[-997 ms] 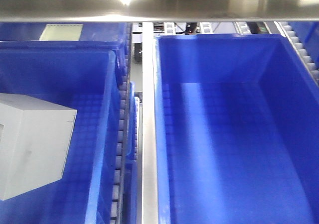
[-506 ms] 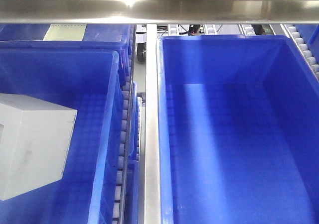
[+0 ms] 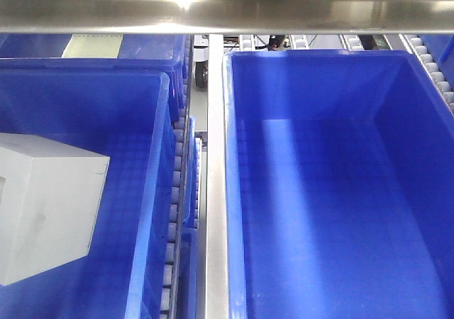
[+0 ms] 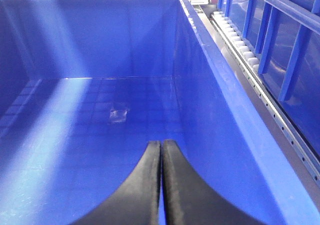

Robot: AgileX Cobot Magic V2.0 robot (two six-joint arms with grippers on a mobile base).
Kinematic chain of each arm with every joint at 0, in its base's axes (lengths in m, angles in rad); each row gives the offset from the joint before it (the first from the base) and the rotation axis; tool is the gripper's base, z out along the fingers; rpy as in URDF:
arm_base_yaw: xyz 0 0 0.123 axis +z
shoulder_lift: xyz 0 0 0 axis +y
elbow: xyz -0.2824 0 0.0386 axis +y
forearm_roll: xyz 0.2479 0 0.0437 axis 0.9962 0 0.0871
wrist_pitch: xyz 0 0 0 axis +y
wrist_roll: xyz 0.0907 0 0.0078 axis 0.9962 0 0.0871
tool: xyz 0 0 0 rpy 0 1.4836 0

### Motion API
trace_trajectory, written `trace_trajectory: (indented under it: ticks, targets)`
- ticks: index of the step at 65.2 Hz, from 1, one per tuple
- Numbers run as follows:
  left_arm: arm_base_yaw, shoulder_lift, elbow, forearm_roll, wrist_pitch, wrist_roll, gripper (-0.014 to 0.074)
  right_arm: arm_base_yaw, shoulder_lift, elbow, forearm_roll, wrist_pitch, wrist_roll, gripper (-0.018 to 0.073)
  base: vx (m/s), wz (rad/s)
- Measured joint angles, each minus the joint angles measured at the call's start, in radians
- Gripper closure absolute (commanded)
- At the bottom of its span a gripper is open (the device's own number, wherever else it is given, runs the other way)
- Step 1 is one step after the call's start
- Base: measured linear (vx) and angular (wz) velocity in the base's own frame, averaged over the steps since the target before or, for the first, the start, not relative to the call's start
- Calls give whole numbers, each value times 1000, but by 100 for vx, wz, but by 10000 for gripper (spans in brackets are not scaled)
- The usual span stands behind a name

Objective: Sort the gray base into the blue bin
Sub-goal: 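Turn the base to face the rack of open blue bins, then swing the left gripper with the gray block over the farther blue bin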

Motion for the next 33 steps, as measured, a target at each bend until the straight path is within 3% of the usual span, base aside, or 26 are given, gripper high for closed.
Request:
trace_trajectory:
  ticks: [17,33]
  targets:
    - [0,0,0,-1,0,0,559,0,0,0,0,-1,0,564,0,0]
    - [0,75,0,-48,-18,19,559,0,0,0,0,-1,0,564,0,0]
